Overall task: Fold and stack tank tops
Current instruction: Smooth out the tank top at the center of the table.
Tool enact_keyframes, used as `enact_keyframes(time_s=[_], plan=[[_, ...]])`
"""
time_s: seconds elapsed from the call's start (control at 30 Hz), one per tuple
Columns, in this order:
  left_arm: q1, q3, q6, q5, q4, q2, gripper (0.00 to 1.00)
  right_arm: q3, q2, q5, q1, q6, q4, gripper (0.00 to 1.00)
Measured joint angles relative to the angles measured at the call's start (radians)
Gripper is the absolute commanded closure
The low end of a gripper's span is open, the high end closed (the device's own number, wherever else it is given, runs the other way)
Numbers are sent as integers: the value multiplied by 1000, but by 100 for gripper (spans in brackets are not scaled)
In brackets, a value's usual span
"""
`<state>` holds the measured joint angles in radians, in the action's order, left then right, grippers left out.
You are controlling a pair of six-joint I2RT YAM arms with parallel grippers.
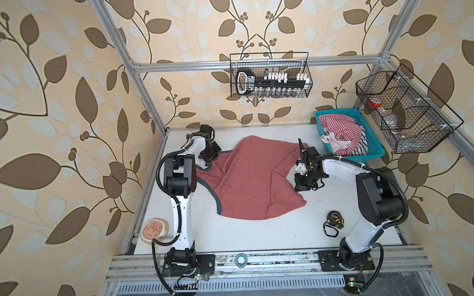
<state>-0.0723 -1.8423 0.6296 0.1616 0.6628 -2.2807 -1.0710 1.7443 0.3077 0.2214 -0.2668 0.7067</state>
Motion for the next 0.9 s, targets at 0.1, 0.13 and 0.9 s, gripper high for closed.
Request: enact_keyframes(time_s=[0.1, 0.13, 0.9], plan=[[2, -3, -5, 12, 8, -5, 97, 8, -2, -10, 6, -15, -23, 100], [3, -3, -5, 14, 10, -13, 98, 12, -2, -13, 10, -18, -30, 100], [194, -20, 5, 74, -37, -45, 100, 229, -161, -190, 6, -175, -61, 100]])
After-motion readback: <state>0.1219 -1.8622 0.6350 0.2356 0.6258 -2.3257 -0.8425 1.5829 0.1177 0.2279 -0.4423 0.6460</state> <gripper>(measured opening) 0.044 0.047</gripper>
